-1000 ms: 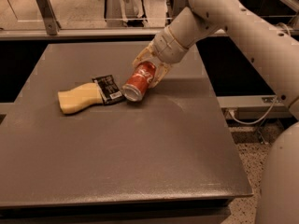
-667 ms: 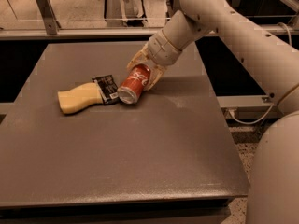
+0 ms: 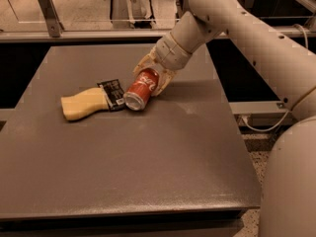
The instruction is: Move coke can near rxbar chocolate
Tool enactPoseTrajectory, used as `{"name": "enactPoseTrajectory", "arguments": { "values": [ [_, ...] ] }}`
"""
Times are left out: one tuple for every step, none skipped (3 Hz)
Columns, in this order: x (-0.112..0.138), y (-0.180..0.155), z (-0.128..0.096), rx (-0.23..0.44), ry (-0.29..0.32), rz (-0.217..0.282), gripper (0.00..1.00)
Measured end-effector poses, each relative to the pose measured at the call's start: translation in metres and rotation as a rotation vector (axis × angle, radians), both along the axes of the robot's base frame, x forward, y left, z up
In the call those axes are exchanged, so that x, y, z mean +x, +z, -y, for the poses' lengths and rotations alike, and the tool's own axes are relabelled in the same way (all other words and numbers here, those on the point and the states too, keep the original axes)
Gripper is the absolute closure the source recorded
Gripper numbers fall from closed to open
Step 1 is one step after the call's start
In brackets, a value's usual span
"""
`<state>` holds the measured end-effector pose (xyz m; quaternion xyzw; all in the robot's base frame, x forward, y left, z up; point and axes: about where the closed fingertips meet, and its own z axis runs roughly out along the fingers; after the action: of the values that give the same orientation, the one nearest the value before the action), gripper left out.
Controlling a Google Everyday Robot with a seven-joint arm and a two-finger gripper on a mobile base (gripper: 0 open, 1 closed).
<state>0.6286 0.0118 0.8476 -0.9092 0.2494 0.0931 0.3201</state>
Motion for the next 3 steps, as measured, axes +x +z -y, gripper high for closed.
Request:
{"name": "enactPoseTrajectory", "arguments": {
  "values": [
    [0.0,-0.002,-0.002,0.001,0.003,-0.003,0.12],
    [0.0,0.007,-0.003,0.001,0.004,-0.004,0.0],
    [0.0,0.011,-0.003,0.001,0.004,-0.004,0.0]
  ]
}}
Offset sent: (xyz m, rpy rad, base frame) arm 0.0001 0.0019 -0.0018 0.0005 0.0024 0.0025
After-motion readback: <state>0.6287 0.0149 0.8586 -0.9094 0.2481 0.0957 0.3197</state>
